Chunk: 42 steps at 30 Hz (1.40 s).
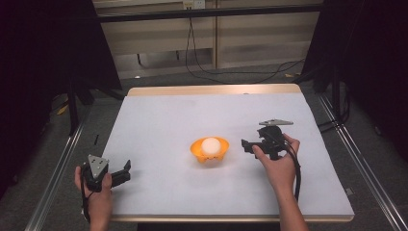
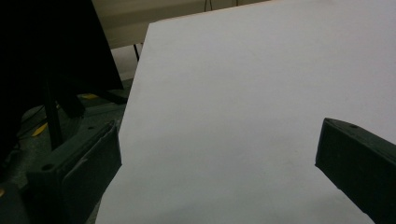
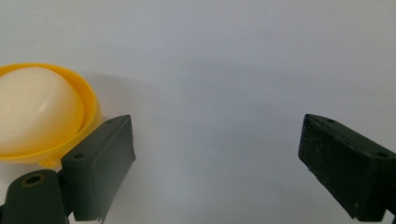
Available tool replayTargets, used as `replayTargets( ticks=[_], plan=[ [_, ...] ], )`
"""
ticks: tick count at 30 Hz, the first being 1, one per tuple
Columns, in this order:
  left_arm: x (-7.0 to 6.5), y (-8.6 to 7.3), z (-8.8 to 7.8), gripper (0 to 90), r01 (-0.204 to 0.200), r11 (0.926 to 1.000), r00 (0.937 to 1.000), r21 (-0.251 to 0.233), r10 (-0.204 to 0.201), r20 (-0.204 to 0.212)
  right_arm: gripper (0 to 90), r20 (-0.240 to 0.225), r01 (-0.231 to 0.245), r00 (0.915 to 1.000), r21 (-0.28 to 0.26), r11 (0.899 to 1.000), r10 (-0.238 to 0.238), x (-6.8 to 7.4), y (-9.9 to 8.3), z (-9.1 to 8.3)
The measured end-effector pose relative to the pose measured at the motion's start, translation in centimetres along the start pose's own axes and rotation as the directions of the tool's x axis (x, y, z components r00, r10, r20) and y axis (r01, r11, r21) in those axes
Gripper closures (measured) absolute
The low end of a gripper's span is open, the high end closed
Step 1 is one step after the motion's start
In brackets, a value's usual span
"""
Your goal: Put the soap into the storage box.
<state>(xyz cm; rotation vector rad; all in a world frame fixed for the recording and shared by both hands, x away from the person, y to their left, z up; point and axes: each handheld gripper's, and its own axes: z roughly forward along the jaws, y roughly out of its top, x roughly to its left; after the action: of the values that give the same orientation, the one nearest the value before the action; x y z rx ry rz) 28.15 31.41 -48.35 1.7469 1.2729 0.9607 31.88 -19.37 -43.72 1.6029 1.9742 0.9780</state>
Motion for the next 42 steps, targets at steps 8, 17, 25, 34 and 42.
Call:
replayTargets(
  ticks=[8,17,25,34,42],
  plan=[
    [0.0,0.0,0.0,0.1,0.000,1.0000,1.0000,0.000,0.000,0.001,10.3,0.022,-0.024,0.9995,0.004,1.000,0.024,-1.6,-1.1,-0.3],
    [0.0,0.0,0.0,0.1,0.003,1.0000,1.0000,-0.001,-0.003,0.003,10.8,0.039,-0.060,0.9974,-0.007,0.998,0.060,-3.6,-2.2,-1.1],
    [0.0,0.0,0.0,0.1,0.004,1.0000,1.0000,-0.001,-0.004,0.002,9.8,0.082,-0.067,0.9942,-0.032,0.997,0.070,-5.7,-3.4,-2.2],
    [0.0,0.0,0.0,0.1,0.005,1.0000,1.0000,0.000,-0.005,0.002,5.9,0.151,-0.035,0.9878,-0.035,0.999,0.040,-8.1,-5.2,-3.2],
    [0.0,0.0,0.0,0.1,0.003,1.0000,1.0000,-0.002,-0.003,0.002,1.2,0.139,-0.080,0.9868,-0.023,0.997,0.082,-10.3,-6.9,-4.7]
  ],
)
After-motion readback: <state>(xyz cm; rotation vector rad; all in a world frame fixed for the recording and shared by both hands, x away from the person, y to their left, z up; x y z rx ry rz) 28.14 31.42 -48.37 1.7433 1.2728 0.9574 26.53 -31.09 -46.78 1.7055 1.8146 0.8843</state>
